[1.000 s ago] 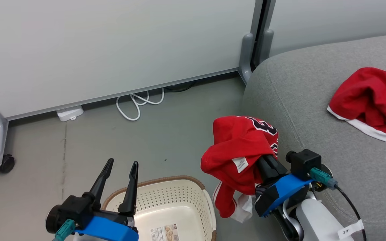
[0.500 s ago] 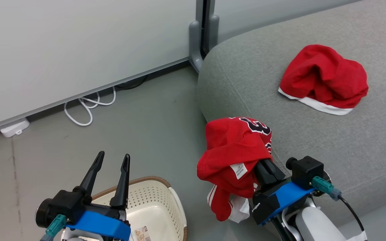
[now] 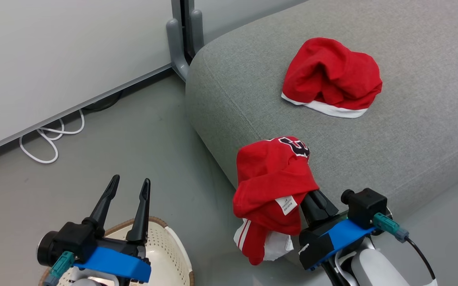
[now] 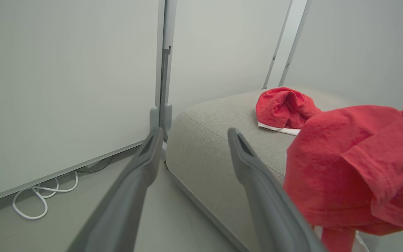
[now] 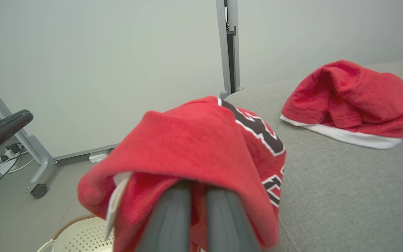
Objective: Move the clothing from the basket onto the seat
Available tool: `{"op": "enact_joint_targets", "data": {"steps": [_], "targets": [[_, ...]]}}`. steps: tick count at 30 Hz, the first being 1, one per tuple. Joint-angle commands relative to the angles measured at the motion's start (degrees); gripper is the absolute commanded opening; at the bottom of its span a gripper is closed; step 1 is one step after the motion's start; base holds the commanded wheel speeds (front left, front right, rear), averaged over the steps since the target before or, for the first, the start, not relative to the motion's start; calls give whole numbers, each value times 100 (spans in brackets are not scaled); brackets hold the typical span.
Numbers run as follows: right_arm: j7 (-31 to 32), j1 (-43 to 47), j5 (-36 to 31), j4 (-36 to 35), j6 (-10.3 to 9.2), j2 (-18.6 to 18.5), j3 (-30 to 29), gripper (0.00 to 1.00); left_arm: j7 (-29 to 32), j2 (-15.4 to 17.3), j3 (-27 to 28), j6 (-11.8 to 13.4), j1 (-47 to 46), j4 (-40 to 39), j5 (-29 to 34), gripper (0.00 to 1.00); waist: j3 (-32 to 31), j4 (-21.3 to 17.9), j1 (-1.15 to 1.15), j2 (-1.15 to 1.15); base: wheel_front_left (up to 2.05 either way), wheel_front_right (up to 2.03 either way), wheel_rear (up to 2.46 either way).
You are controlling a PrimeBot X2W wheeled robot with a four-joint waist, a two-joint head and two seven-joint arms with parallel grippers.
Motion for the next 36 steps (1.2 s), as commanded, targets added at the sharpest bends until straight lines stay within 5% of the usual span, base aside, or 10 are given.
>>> {"op": "enact_joint_targets", "data": {"steps": [1, 13, 22, 29, 36], "targets": [[-46, 89, 16, -49, 3, -7, -25, 0, -15, 49, -12, -11, -44, -20, 36, 100, 18, -61, 0, 0, 0, 0, 0], [-75, 54, 65, -72, 3, -6, -199, 0, -16, 95, -72, -11, -78, 5, 18, 100, 74, -95, 0, 0, 0, 0, 0], [105, -858, 423, -131, 3, -5, -526, 0, -16, 250, -140, -11, -189, -79, 56, 100, 444, -42, 0, 0, 0, 0, 0], [384, -2140, -92, -89, 3, -17, -1343, 0, -15, 495, -318, -11, -519, -262, 95, 100, 1110, 111, 0, 0, 0, 0, 0], [667, -3197, 212, 10, 3, -157, -2210, 0, -15, 766, -407, -11, -906, -500, 82, 100, 1900, 258, 0, 0, 0, 0, 0]]}}
